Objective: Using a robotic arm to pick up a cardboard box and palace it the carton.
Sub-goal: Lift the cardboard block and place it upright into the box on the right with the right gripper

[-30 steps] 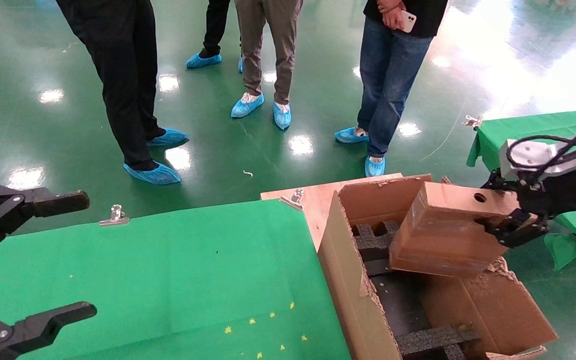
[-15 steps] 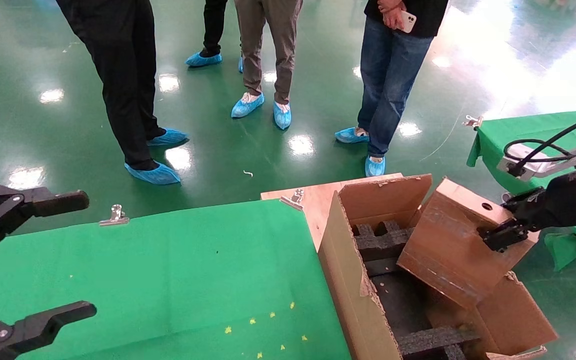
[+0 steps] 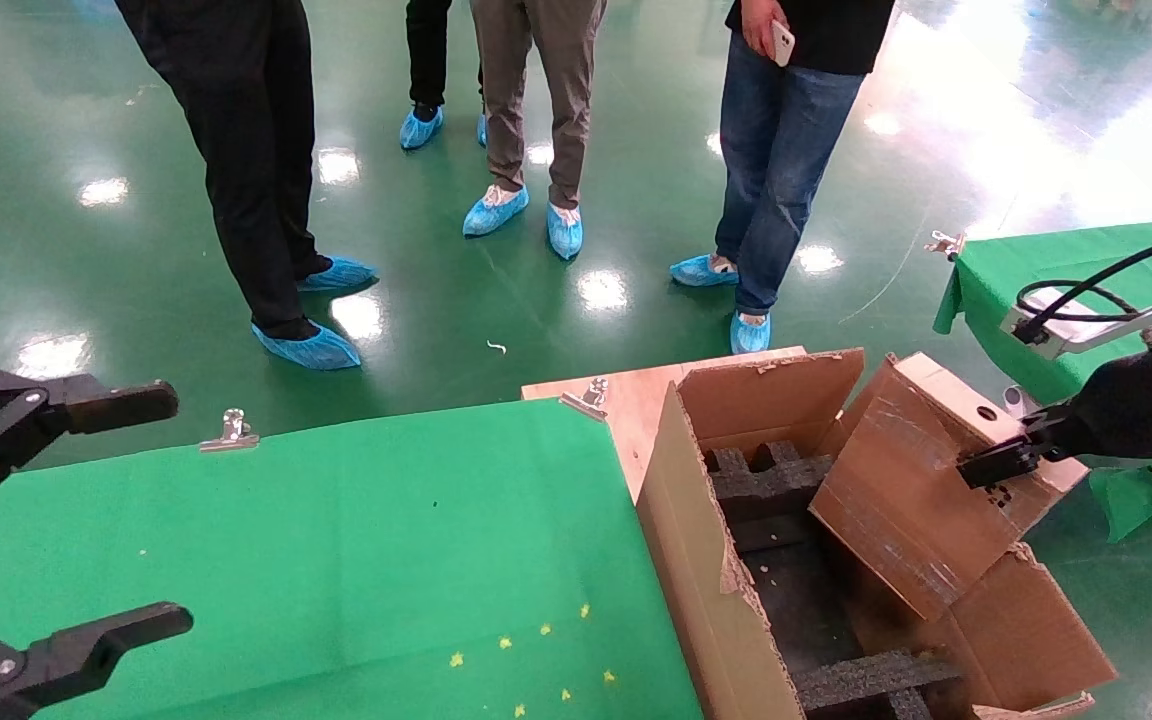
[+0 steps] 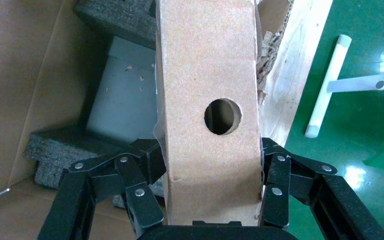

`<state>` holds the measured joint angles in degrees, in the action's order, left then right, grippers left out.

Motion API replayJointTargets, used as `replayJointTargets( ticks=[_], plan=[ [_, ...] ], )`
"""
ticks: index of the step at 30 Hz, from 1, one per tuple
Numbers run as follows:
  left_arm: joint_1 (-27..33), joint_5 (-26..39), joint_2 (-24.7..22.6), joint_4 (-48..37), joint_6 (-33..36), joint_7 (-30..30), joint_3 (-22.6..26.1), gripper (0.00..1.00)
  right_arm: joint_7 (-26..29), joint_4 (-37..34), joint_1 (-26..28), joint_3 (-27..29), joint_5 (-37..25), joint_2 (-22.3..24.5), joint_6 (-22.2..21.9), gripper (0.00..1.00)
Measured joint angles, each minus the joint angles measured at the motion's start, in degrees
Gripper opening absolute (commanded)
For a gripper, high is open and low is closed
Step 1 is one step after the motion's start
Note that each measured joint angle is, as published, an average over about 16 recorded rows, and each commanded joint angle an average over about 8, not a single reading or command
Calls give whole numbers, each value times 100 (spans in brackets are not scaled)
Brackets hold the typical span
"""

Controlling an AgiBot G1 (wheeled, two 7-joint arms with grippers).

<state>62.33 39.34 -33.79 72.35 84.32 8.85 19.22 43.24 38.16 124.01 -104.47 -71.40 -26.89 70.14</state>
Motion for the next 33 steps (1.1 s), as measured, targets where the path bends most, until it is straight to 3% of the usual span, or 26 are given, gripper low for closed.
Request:
replayJointTargets(
  ticks=[7, 13, 28, 33],
  plan=[
    [0, 0, 0, -1, 0, 0, 0, 100, 247, 47, -7, -28, -66, -8, -132, 0],
    [0, 0, 0, -1, 0, -1, 0, 100, 956, 342, 53, -125, -297, 28, -256, 0],
    [1, -1, 0, -2, 0, -1, 2, 100, 4544, 2626, 503, -599, -1965, 413, -472, 0],
    [1, -1, 1, -2, -1, -1, 2, 100, 5485, 3319, 527, -720, -2562, 538, -628, 0]
  ],
)
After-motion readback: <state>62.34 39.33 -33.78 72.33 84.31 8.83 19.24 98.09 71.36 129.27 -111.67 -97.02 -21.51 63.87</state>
